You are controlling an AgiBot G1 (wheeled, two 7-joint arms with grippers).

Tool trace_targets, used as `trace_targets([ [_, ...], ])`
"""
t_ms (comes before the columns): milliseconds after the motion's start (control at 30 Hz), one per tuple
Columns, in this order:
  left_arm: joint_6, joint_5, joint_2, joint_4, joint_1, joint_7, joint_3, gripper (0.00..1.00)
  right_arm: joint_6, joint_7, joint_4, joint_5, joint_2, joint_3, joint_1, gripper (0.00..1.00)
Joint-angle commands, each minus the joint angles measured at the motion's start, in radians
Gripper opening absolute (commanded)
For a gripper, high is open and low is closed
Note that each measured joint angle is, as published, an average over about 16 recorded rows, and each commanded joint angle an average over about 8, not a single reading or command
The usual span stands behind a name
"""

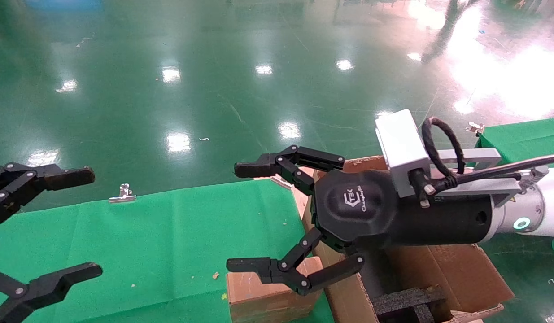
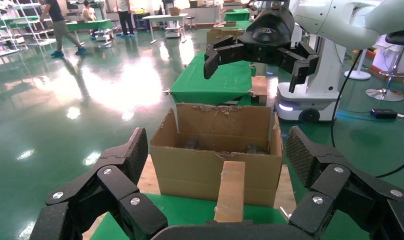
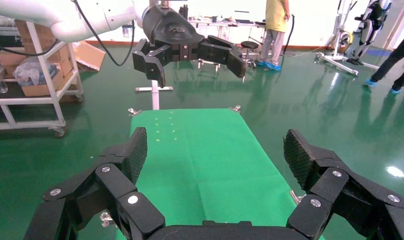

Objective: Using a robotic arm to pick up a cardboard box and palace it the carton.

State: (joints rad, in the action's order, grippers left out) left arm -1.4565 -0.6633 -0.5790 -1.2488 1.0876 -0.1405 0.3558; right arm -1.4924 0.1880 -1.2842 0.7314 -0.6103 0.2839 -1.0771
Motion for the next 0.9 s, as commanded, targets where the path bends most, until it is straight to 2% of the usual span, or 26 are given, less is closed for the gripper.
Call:
trace_targets([
  [33,0.0,0.0,0.0,0.0,0.0,0.0,0.0,1.0,0.0,0.0,0.0,0.0,0.0,0.0,0.0,1.0],
  [367,0.0,0.0,0.0,0.0,0.0,0.0,0.0,0.99,0.0,0.0,0.0,0.0,0.0,0.0,0.0,1.0],
  [400,0.0,0.0,0.0,0.0,0.0,0.0,0.0,0.91,0.0,0.0,0.0,0.0,0.0,0.0,0.0,1.0],
  [633,0.0,0.0,0.0,0.0,0.0,0.0,0.0,0.06,0.0,0.0,0.0,0.0,0.0,0.0,0.0,1.0],
  [667,0.0,0.0,0.0,0.0,0.0,0.0,0.0,0.01,0.0,0.0,0.0,0.0,0.0,0.0,0.0,1.0],
  [900,0.0,0.0,0.0,0.0,0.0,0.0,0.0,0.0,0.0,0.0,0.0,0.001,0.001,0.0,0.0,1.0],
])
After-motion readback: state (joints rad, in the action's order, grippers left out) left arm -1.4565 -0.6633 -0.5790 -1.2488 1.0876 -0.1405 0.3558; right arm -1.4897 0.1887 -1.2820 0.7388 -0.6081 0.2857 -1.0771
